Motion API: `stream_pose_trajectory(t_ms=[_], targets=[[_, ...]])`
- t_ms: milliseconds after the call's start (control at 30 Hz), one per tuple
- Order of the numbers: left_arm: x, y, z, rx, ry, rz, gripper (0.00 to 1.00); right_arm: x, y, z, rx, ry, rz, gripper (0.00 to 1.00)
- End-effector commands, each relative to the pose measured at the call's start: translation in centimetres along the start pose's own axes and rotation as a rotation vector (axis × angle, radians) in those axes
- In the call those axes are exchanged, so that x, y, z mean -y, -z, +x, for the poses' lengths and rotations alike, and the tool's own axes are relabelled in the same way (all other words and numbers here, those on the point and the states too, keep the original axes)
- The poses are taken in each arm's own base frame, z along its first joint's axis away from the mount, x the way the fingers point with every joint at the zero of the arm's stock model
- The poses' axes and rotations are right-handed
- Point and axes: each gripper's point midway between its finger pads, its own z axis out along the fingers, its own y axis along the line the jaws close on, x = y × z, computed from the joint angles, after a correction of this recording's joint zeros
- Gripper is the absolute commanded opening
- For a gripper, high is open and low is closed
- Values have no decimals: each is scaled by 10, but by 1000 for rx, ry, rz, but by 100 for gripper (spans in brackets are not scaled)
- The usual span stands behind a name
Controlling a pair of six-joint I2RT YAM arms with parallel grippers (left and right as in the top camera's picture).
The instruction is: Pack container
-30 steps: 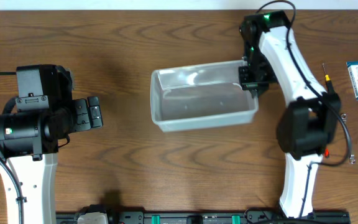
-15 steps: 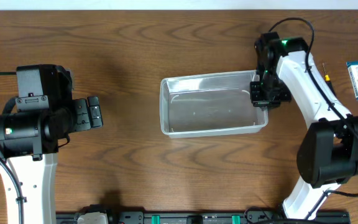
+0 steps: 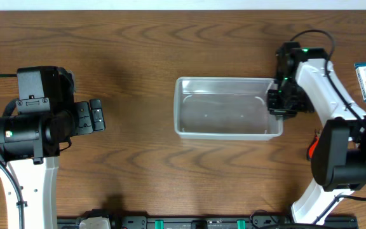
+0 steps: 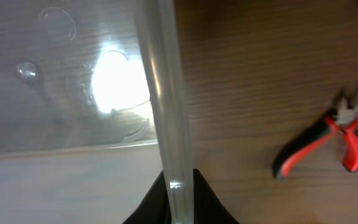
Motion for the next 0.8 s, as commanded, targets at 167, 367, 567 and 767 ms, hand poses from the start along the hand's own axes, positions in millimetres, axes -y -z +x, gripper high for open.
stream_pose_trajectory(t_ms=[167, 367, 567, 767], targets=[[-3, -1, 0, -5, 14, -10, 98, 14, -4, -4, 13, 38, 18, 12], [-2, -1, -2, 0, 14, -10, 98, -1, -3, -9, 42, 146, 3, 13], [-2, -1, -2, 1, 14, -10, 98, -7, -3, -10, 52, 200, 5, 17], [-2, -1, -2, 2, 14, -10, 98, -20, -2, -8, 55, 234, -1, 17]])
